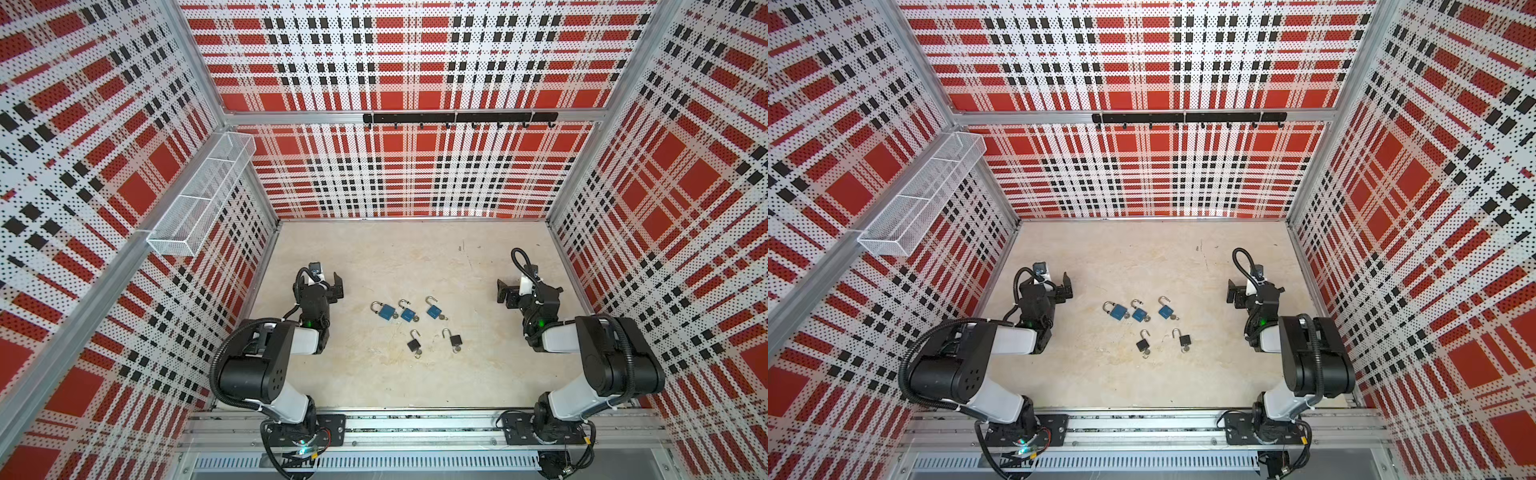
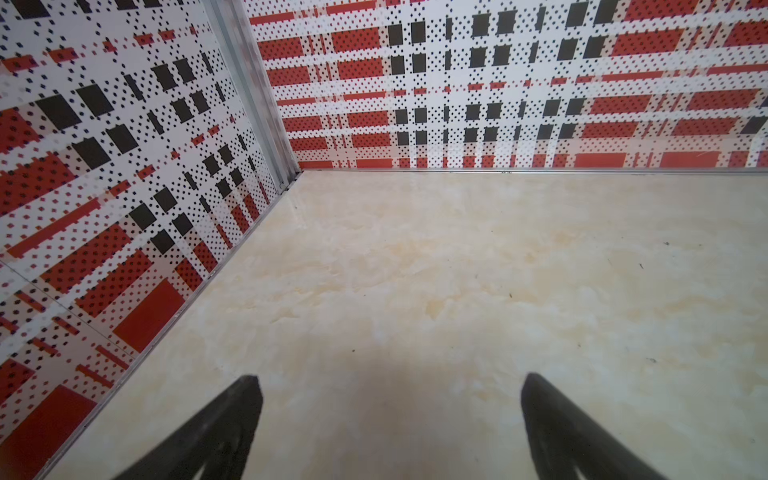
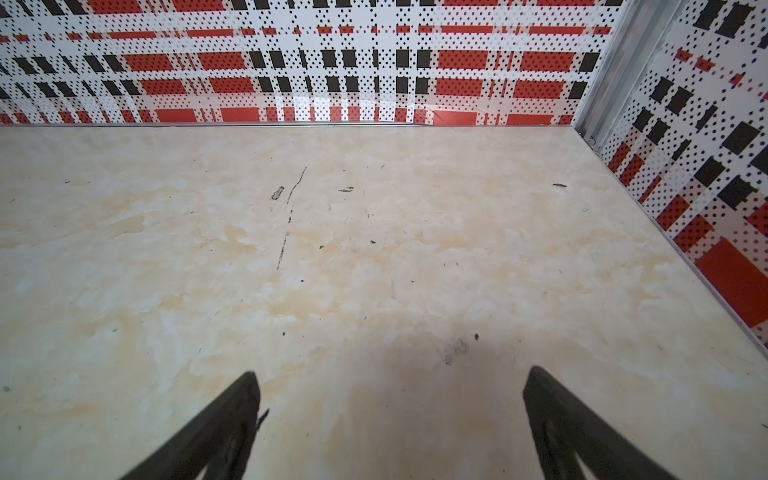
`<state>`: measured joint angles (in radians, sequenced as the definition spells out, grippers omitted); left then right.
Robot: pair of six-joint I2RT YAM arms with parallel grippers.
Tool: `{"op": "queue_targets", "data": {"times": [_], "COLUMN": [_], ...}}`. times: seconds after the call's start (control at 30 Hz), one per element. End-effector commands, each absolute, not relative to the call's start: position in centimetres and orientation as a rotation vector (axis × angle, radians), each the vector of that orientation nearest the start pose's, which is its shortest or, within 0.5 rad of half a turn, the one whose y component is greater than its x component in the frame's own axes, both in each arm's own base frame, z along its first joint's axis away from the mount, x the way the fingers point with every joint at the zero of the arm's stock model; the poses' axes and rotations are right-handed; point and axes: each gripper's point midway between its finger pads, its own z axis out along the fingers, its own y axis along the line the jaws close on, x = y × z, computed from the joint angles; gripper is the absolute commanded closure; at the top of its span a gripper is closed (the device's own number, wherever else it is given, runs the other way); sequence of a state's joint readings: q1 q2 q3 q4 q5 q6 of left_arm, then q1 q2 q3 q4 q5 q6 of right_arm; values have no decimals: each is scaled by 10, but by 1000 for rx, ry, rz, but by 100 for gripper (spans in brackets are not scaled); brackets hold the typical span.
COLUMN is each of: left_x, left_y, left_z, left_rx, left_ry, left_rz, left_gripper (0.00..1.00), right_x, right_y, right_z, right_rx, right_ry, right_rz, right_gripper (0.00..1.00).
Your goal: Lock with the key
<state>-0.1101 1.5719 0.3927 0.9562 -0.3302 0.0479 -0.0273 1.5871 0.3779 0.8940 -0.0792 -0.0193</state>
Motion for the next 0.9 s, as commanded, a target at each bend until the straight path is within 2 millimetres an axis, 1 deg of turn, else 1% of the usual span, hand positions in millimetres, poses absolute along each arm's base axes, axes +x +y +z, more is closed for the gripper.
{"op": "queue_targets", "data": {"times": [0.0, 0.87], "left_x": [402, 403], "left_y": [13, 13], "left_z": [121, 121], "left_rx": [-120, -119], "left_ry": [1775, 1775], "left_rz": [244, 245], "left_gripper": [0, 0], "right_x": [407, 408], "right_y": [5, 4], "right_z": [109, 108], "right_rx": [-74, -72], "right_ry": [1822, 1829], "right_rz": [32, 22], "right_gripper": [0, 0]}}
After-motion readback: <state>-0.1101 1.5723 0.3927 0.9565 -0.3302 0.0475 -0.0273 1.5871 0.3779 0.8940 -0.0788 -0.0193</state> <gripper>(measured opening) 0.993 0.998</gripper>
